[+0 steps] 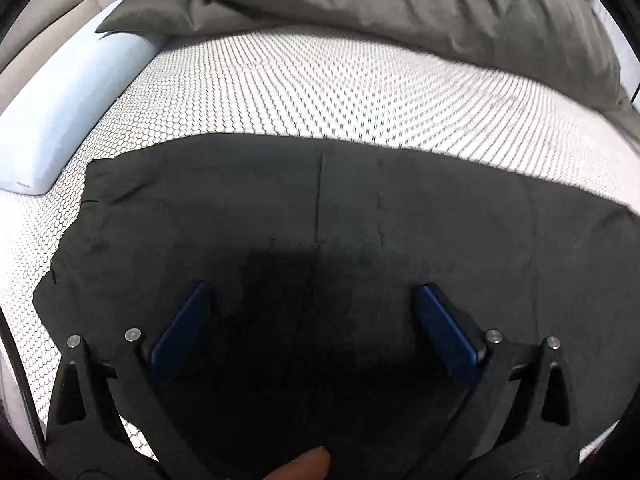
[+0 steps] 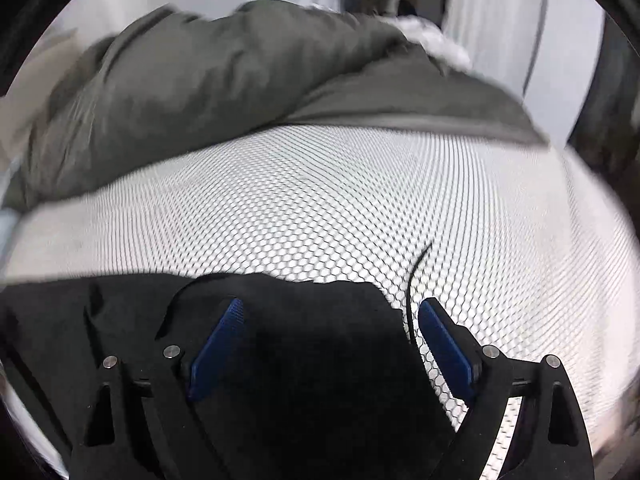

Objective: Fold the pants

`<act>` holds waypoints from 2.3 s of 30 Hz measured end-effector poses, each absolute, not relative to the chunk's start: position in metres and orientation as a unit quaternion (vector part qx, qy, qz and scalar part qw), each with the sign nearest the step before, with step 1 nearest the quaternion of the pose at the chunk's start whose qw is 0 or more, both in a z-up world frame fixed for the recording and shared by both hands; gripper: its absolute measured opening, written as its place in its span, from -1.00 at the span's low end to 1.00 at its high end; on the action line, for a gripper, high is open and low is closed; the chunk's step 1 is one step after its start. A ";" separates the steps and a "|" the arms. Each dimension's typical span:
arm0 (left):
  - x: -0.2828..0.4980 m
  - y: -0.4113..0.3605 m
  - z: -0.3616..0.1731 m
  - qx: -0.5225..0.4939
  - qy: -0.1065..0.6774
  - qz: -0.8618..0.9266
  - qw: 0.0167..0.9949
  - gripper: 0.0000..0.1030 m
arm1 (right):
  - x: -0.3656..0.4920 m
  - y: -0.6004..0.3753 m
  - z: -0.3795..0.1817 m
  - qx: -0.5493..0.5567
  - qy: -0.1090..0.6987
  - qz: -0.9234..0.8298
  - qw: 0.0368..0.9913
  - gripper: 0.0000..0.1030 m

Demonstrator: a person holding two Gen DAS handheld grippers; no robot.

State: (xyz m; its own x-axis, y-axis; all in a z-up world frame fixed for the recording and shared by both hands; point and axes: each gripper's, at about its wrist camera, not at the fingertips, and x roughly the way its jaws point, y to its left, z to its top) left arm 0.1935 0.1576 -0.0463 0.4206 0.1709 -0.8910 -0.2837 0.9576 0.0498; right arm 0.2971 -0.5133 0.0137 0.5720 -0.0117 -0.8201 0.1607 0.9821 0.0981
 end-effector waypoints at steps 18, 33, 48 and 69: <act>0.201 0.163 -0.054 -0.067 0.514 0.129 0.846 1.00 | 0.306 -0.495 0.025 0.005 0.422 -0.096 0.901 -0.17; 0.176 0.147 -0.019 -0.093 0.481 0.093 0.867 0.99 | 0.239 -0.456 0.069 0.105 0.373 -0.077 0.919 0.87; 0.121 -0.009 -0.033 -0.027 0.506 -0.074 0.859 0.99 | 0.178 -0.296 -0.027 -0.106 0.433 0.067 0.892 0.95; 0.128 -0.032 -0.027 -0.018 0.493 -0.030 0.870 0.99 | 0.191 -0.269 -0.021 -0.074 0.424 0.090 0.898 0.95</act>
